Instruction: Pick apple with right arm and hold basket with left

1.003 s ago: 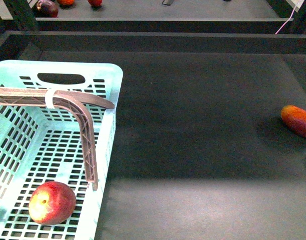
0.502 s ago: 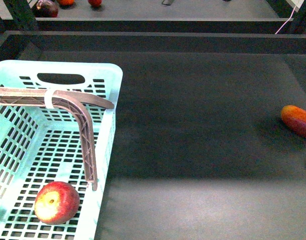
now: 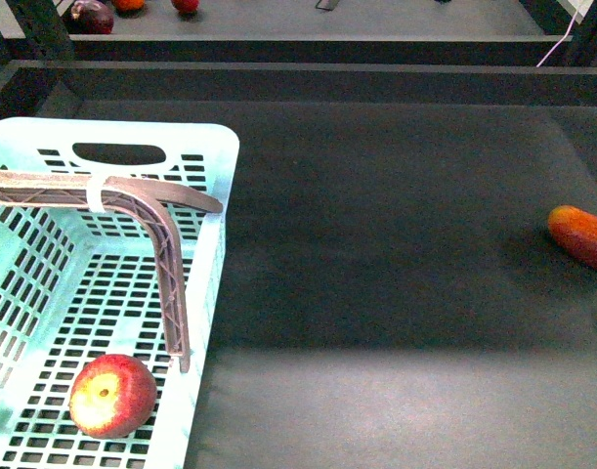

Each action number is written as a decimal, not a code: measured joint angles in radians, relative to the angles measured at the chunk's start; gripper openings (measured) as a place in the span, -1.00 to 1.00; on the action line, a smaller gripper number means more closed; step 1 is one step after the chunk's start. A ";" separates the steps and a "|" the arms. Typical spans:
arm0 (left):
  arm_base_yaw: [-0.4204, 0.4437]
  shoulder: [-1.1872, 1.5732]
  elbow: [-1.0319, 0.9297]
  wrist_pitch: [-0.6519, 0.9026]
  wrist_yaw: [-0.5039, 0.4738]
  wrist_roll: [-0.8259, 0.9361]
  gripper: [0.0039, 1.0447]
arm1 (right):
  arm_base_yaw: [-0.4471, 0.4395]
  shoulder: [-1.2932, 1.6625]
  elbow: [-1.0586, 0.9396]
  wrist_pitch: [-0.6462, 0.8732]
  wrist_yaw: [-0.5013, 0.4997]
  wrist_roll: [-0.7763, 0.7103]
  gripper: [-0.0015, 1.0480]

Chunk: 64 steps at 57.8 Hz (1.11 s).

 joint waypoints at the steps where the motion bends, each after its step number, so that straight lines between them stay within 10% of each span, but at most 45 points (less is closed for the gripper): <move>1: 0.000 -0.003 -0.002 0.000 0.000 0.000 -0.94 | 0.000 0.000 0.000 0.000 0.000 0.000 0.83; 64: 0.000 -0.466 -0.029 -0.422 0.000 0.003 -0.94 | 0.000 0.000 0.000 0.000 0.000 0.000 0.83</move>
